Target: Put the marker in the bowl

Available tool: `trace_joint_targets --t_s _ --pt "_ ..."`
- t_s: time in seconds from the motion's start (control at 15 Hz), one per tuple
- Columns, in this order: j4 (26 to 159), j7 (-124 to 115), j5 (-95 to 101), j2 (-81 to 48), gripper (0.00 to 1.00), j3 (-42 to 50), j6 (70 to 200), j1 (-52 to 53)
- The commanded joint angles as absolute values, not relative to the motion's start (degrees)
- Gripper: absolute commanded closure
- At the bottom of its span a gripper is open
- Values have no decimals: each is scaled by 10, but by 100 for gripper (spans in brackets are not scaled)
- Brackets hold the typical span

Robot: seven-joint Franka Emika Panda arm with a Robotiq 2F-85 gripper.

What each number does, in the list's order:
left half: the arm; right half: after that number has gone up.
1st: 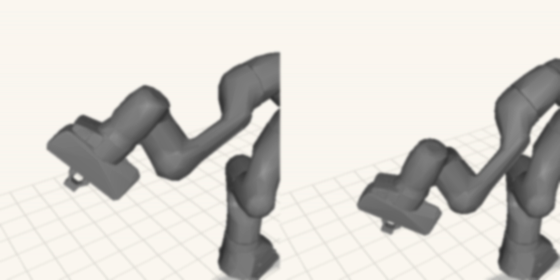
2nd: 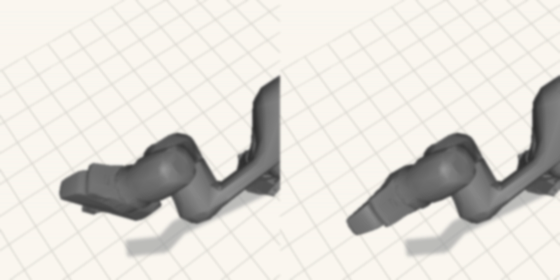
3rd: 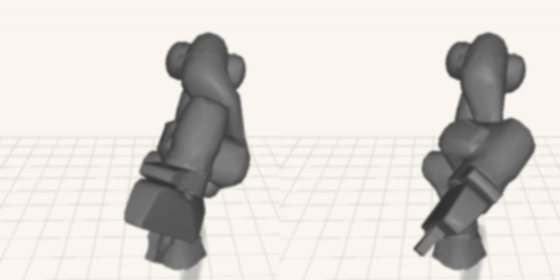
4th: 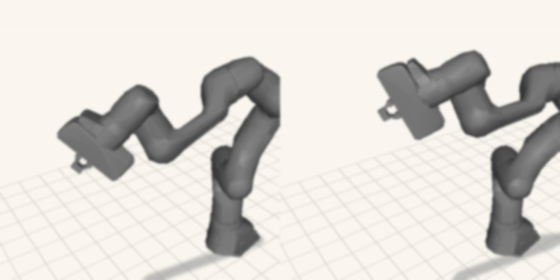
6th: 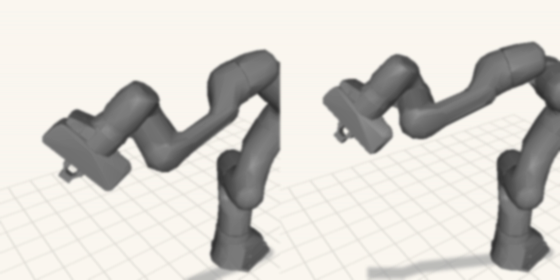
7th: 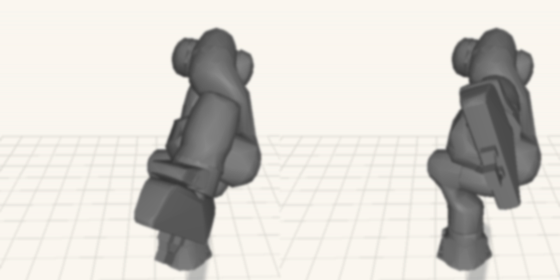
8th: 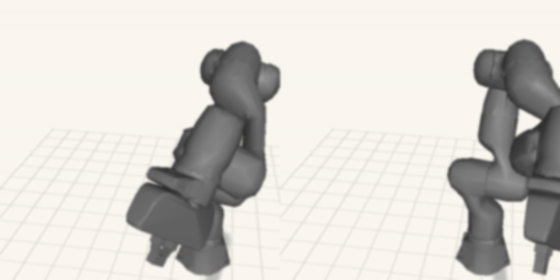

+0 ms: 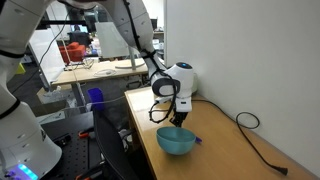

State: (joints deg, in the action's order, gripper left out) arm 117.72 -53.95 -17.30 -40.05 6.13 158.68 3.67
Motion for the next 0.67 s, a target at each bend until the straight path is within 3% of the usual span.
trace_joint_targets --t_s 0.0,0.6 --pt "1196 -517 -177 -385 97 71 1612 52" --pt "1257 -480 -189 -292 97 51 1581 62"
